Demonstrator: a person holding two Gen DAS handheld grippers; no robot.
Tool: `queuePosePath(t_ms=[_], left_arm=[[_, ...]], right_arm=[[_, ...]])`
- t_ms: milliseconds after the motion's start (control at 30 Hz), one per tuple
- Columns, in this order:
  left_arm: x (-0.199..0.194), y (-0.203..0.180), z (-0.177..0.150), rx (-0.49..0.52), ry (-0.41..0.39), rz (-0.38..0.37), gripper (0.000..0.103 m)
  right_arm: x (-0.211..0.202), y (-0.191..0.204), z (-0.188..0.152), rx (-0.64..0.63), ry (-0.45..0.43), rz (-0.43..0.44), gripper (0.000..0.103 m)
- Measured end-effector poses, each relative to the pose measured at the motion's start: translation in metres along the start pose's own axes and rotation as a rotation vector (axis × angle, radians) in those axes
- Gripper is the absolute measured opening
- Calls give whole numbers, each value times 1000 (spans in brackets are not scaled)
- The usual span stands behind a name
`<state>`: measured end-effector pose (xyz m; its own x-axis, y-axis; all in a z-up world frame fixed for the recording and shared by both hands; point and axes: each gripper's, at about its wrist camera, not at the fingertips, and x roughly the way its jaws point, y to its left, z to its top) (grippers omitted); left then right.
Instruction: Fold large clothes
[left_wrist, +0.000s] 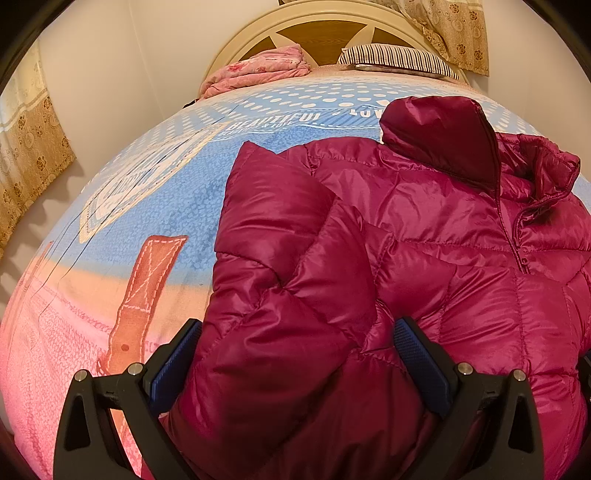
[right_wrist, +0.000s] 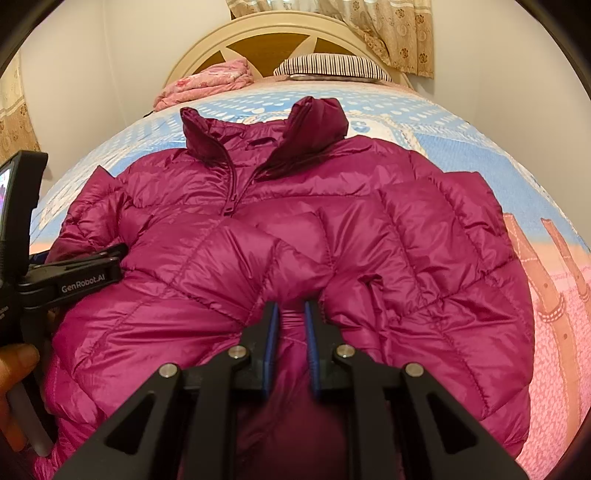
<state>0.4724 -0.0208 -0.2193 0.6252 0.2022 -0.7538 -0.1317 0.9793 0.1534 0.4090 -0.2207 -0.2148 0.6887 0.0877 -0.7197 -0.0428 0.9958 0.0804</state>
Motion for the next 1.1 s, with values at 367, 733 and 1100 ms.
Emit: queuePosePath(t_ms=[367,733,1100], left_arm=[[-1,-1,-1,9,-7,13,102],[-26,29,13,-42,63,-96,102],[-28,8,133,48,-39,-117,102]], right_arm=[[0,-2,0,4,-3,4,17],[-10,-4,8,-21,46,54,30],[-11,-28,133,-35,-29,48,87]])
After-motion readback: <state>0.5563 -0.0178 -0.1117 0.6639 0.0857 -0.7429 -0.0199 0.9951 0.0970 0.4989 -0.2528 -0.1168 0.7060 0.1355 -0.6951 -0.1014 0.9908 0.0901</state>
